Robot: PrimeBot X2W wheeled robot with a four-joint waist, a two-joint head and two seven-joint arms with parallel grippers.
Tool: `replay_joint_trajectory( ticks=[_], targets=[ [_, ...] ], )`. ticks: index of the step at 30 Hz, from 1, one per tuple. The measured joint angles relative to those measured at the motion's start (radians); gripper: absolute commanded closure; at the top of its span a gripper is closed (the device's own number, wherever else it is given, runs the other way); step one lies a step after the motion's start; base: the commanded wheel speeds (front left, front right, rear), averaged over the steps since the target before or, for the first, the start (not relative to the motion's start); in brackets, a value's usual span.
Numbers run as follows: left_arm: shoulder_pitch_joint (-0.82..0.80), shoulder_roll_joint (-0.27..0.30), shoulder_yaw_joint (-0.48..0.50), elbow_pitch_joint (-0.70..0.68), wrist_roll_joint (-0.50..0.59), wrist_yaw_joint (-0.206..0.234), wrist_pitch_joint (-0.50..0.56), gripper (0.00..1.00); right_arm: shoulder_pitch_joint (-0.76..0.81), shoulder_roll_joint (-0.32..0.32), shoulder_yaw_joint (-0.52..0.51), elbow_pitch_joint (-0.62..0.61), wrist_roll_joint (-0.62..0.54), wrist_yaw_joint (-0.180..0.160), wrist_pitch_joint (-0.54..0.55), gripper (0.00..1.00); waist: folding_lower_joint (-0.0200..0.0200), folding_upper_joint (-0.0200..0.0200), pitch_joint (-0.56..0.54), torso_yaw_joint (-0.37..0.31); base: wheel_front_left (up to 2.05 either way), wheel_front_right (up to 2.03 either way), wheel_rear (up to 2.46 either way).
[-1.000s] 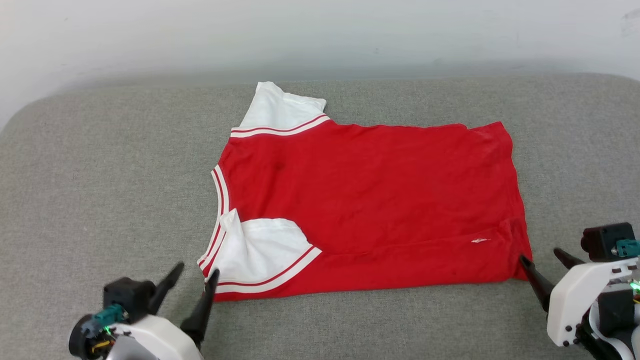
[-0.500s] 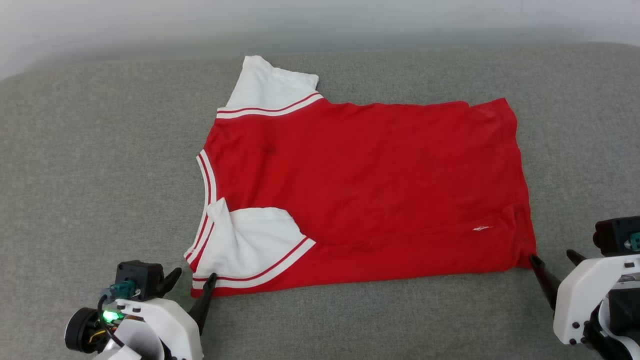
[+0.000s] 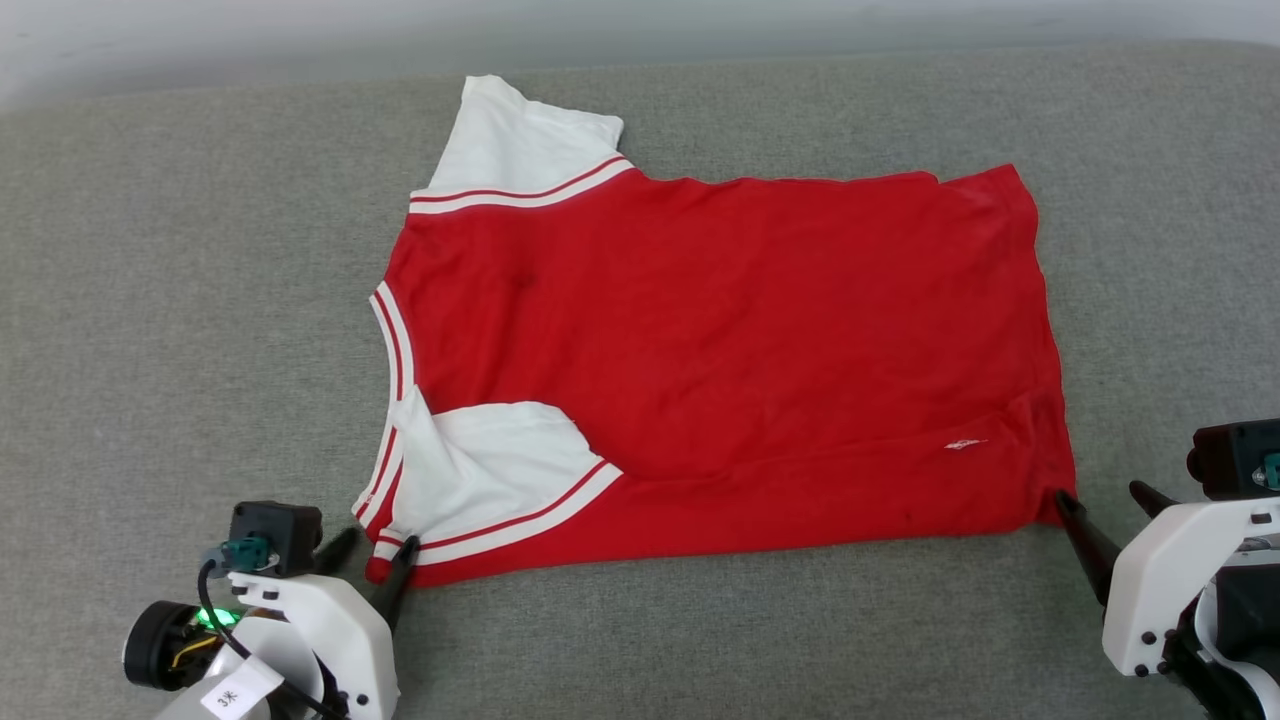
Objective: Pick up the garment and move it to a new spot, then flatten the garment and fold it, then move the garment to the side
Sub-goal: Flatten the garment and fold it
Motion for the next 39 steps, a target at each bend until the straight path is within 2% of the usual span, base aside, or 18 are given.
replay_joint_trajectory(
  ticks=[4, 9, 19, 26, 27, 28, 29, 30, 39],
  targets=[
    [0.003, -0.018, -0.013, -0.001, -0.015, -0.027, 0.002, 1.0, -0.007, -0.015, 0.002, 0.011, -0.022, 0.0, -0.001, 0.0, 0.0, 0.0, -0.011, 0.011, 0.0, 0.0, 0.0],
    [0.013, -0.026, -0.004, -0.033, -0.015, -0.036, -0.048, 1.0, -0.026, -0.026, 0.0, 0.051, -0.046, 0.0, 0.022, 0.0, 0.0001, 0.0, -0.021, 0.034, 0.0, 0.0, 0.0],
    [0.002, -0.018, 0.039, -0.19, -0.006, -0.018, -0.109, 1.0, -0.068, -0.022, -0.014, 0.184, -0.064, 0.0, 0.067, 0.0, 0.0001, 0.0, -0.004, 0.074, 0.0, 0.0, 0.0],
    [0.002, -0.007, 0.039, -0.224, -0.005, -0.006, -0.104, 1.0, -0.084, -0.009, -0.013, 0.242, -0.05, 0.0, 0.077, 0.0, 0.0001, 0.0, 0.011, 0.084, 0.0, 0.0, 0.0],
    [0.003, -0.006, 0.039, -0.225, -0.005, -0.004, -0.104, 1.0, -0.085, -0.009, -0.013, 0.248, -0.049, 0.0, 0.088, 0.15, 0.0001, 0.0, 0.013, 0.084, 0.0, 0.0, 0.0],
    [0.003, -0.005, 0.039, -0.226, -0.005, -0.002, -0.104, 1.0, -0.087, -0.009, -0.01, 0.252, -0.046, 0.0, 0.096, 0.62, 0.0001, 0.0, 0.015, 0.084, 0.0, 0.0, 0.0],
    [0.003, -0.004, 0.039, -0.226, -0.005, -0.002, -0.104, 1.0, -0.087, -0.009, -0.008, 0.255, -0.038, 0.0, 0.096, 0.92, 0.0001, 0.0, 0.016, 0.083, 0.0, 0.0, 0.0],
    [0.004, -0.003, 0.039, -0.226, -0.005, -0.002, -0.104, 1.0, -0.088, -0.009, -0.008, 0.258, -0.032, 0.0, 0.096, 1.0, 0.0001, 0.0, 0.017, 0.083, 0.0, 0.0, 0.0],
    [0.016, 0.009, 0.03, -0.198, -0.002, -0.002, -0.094, 1.0, -0.097, -0.021, -0.019, 0.274, -0.025, 0.001, 0.063, 1.0, 0.0001, 0.0, -0.009, 0.072, 0.0, 0.0, 0.0]
  ],
)
